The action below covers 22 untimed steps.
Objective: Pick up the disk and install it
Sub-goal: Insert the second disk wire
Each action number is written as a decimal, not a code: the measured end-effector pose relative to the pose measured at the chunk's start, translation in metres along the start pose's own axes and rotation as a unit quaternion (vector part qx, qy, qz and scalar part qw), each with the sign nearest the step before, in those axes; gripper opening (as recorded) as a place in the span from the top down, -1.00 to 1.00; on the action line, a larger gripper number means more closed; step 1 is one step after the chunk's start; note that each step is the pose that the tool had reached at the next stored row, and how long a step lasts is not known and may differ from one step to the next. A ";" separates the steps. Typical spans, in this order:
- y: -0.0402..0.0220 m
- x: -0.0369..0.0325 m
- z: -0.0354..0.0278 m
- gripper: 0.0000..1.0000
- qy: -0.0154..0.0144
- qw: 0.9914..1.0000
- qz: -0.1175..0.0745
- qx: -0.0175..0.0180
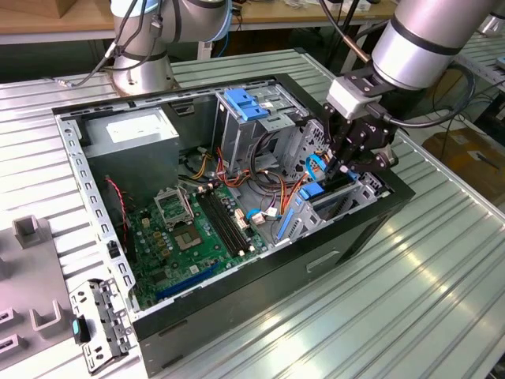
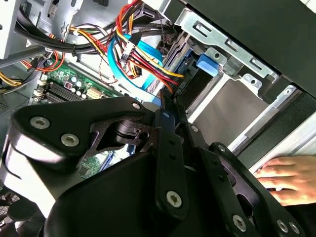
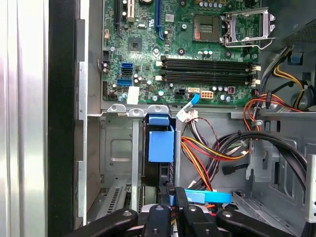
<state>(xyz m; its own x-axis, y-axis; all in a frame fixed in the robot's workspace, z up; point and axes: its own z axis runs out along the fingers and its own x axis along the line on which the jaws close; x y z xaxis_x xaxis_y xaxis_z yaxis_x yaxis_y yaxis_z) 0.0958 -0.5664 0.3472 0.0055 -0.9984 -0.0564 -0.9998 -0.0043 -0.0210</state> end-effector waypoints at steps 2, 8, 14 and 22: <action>-0.0002 0.0002 0.0000 0.68 0.000 1.000 0.000 0.000; -0.0006 0.0007 0.0006 0.68 0.000 1.000 0.000 0.000; -0.0006 0.0018 0.0023 0.68 0.000 1.000 0.000 0.000; -0.0005 0.0028 0.0068 0.68 0.000 1.000 0.000 0.000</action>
<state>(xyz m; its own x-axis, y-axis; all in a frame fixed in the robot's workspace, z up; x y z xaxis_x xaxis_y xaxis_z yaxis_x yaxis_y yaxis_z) 0.0964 -0.5688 0.3403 0.0054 -0.9984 -0.0561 -0.9998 -0.0043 -0.0209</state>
